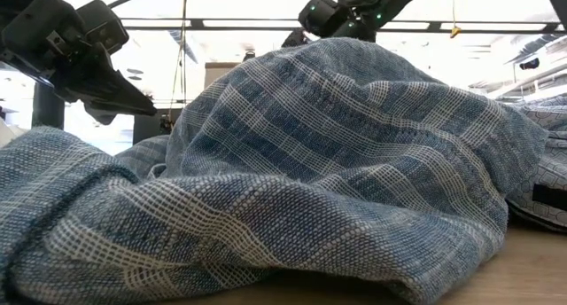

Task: Sort clothes
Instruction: Put the green patient gown into the laundry bin, then put the white sock into the laundry bin

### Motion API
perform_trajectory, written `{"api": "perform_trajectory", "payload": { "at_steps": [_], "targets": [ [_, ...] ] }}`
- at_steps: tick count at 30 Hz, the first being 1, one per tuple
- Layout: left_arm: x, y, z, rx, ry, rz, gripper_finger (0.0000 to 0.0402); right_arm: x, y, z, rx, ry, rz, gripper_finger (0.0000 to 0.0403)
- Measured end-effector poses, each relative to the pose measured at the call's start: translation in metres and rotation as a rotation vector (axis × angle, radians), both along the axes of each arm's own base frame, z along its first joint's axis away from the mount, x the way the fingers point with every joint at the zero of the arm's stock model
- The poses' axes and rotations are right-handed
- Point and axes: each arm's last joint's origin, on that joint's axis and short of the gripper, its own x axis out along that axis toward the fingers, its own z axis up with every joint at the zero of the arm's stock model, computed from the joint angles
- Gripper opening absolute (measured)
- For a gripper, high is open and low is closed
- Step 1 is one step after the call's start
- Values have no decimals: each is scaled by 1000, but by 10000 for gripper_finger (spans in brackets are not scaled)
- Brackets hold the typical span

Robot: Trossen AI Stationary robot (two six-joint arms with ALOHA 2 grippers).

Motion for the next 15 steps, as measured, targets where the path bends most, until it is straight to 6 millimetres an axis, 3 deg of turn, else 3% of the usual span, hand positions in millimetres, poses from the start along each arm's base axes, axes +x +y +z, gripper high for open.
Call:
{"api": "perform_trajectory", "payload": {
  "at_steps": [10,15],
  "targets": [
    [1,-1,3,-12,-30,-1,94,-30,-3,48,-55,-111,-65,150],
    [1,-1,3,-11,-28,-1,94,-55,2,62,-21,-41,-84,149]
  ]
}}
